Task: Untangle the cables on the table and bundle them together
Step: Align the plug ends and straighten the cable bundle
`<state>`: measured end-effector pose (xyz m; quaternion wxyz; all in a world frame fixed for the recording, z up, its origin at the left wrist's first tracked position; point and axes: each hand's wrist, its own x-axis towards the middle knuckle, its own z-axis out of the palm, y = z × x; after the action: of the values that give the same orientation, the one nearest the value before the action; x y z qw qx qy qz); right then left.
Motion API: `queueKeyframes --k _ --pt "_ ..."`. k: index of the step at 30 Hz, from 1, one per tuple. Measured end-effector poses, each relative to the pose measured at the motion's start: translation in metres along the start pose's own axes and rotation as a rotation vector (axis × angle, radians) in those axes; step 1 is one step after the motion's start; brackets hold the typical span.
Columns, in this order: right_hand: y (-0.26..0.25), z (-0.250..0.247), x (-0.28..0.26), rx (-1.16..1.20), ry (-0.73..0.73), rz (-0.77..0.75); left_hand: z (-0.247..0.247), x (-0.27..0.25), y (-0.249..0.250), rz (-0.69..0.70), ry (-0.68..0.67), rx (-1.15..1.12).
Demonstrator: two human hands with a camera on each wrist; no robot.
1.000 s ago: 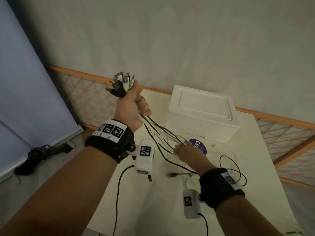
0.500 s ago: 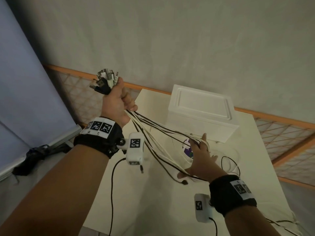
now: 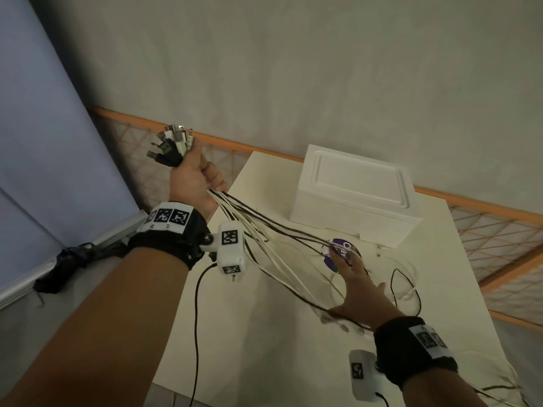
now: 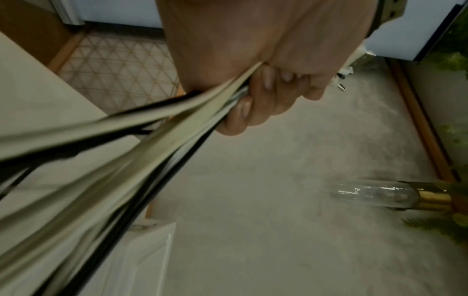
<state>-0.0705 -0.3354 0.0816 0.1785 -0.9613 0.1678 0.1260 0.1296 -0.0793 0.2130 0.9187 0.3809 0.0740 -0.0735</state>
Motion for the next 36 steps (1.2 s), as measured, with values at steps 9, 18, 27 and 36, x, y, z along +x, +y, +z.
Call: queueKeyframes --k 9,18,27,36 --pt "0.027 0.004 0.006 -0.215 0.046 0.127 -0.021 0.006 -0.01 0.006 0.036 0.08" --pt "0.073 -0.022 -0.001 -0.296 -0.017 0.407 -0.039 0.024 0.007 0.024 0.109 0.052" --pt "-0.022 -0.081 0.008 -0.259 -0.09 -0.135 -0.013 0.003 -0.034 -0.048 -0.158 0.197" --pt "-0.155 -0.054 0.01 1.049 0.147 -0.459 0.011 -0.03 -0.065 -0.104 -0.357 0.253"
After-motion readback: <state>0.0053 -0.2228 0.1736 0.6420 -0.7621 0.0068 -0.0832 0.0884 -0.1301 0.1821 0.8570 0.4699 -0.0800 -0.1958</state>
